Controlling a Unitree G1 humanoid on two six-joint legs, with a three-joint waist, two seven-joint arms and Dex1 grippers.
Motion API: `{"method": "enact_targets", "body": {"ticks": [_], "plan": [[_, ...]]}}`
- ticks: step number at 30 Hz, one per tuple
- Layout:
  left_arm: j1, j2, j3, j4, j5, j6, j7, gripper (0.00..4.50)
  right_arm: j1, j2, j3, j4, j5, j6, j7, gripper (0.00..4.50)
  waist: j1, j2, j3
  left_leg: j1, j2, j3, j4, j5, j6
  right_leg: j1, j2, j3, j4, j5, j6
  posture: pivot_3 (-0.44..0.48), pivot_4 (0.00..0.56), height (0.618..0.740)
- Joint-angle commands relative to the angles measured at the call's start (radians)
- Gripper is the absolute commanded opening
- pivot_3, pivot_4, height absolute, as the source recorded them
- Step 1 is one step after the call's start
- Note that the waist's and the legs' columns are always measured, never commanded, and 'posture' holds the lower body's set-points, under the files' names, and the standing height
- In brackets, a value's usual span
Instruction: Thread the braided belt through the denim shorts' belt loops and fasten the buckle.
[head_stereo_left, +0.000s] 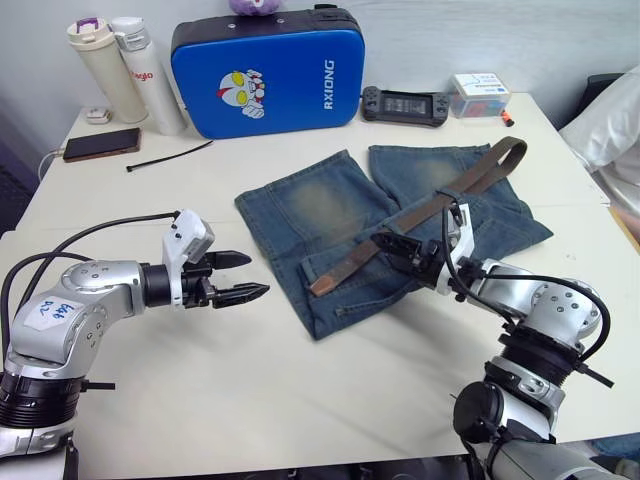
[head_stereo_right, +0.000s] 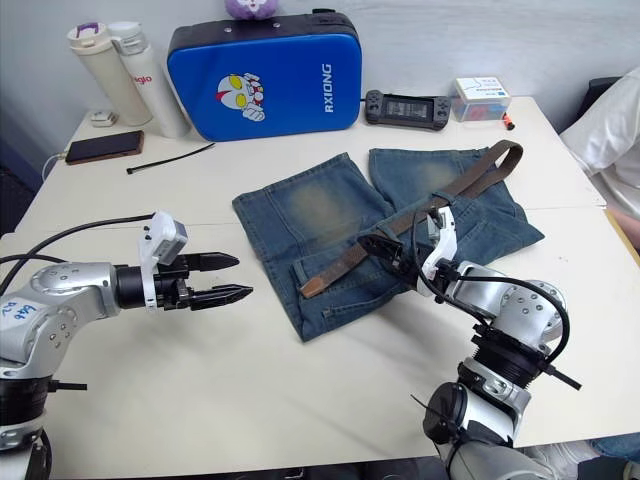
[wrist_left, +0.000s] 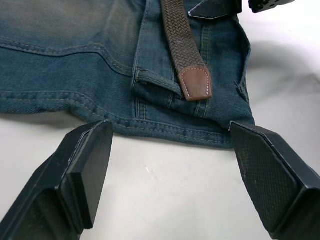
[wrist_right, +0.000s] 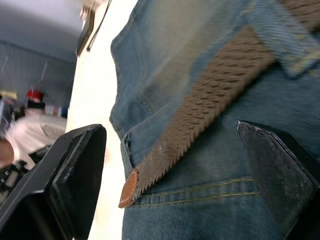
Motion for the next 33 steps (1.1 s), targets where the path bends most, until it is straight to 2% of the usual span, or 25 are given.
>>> {"method": "enact_targets", "body": {"ticks": [1, 7, 17, 20, 24, 27, 33], "plan": [[0.008, 0.012, 0.036, -0.037, -0.011, -0.007, 0.004, 4.08, -0.019, 0.016, -0.024, 0.018, 0.104, 0.004, -0.083, 4.45, -0.002, 0.000, 0.000, 0.000, 0.000, 0.001, 0.000, 0.000, 0.000, -0.001, 0.000, 0.001, 0.000, 0.000, 0.000, 0.000, 0.150, 0.725], [0.012, 0.019, 0.037, -0.032, -0.005, -0.012, 0.005, 4.08, -0.040, 0.062, -0.006, 0.035, 0.180, 0.004, -0.159, 4.45, -0.010, 0.000, 0.000, -0.003, 0.001, 0.003, 0.000, 0.000, 0.000, -0.006, 0.000, 0.002, 0.002, 0.000, 0.000, 0.000, 0.150, 0.725], [0.013, 0.024, 0.043, -0.036, -0.004, -0.012, 0.011, 4.08, -0.045, 0.124, 0.026, 0.080, 0.145, -0.025, -0.174, 4.45, -0.023, 0.000, 0.000, -0.006, 0.001, 0.002, 0.000, 0.000, 0.000, -0.008, 0.004, 0.004, 0.002, 0.000, 0.000, 0.000, 0.150, 0.725], [0.014, 0.026, 0.046, -0.037, -0.001, -0.011, 0.012, 4.08, -0.042, 0.135, 0.027, 0.097, 0.142, -0.061, -0.171, 3.66, -0.023, 0.000, 0.000, -0.006, 0.002, 0.002, 0.000, 0.000, 0.000, -0.008, 0.005, 0.004, 0.002, 0.000, 0.000, 0.000, 0.150, 0.725], [0.012, 0.026, 0.045, -0.035, -0.002, -0.011, 0.014, 4.08, -0.041, 0.147, 0.035, 0.121, 0.142, -0.106, -0.167, 1.56, -0.023, 0.000, 0.000, -0.006, 0.002, 0.002, 0.000, 0.000, 0.000, -0.008, 0.005, 0.004, 0.002, 0.000, 0.000, 0.000, 0.150, 0.725], [0.010, 0.027, 0.043, -0.033, -0.001, -0.012, 0.015, 4.08, -0.035, 0.157, 0.055, 0.122, 0.149, -0.120, -0.165, 0.15, -0.024, 0.000, 0.000, -0.006, 0.002, 0.002, 0.000, 0.000, 0.000, -0.008, 0.005, 0.005, 0.002, 0.000, 0.000, 0.000, 0.150, 0.725], [0.018, 0.028, 0.044, -0.030, 0.002, -0.017, 0.014, 4.08, -0.070, 0.151, 0.028, 0.111, 0.201, -0.215, -0.169, 0.06, -0.024, 0.000, 0.000, -0.007, 0.002, 0.002, 0.000, 0.000, 0.000, -0.009, 0.005, 0.005, 0.002, 0.000, 0.000, 0.000, 0.150, 0.725]]}}
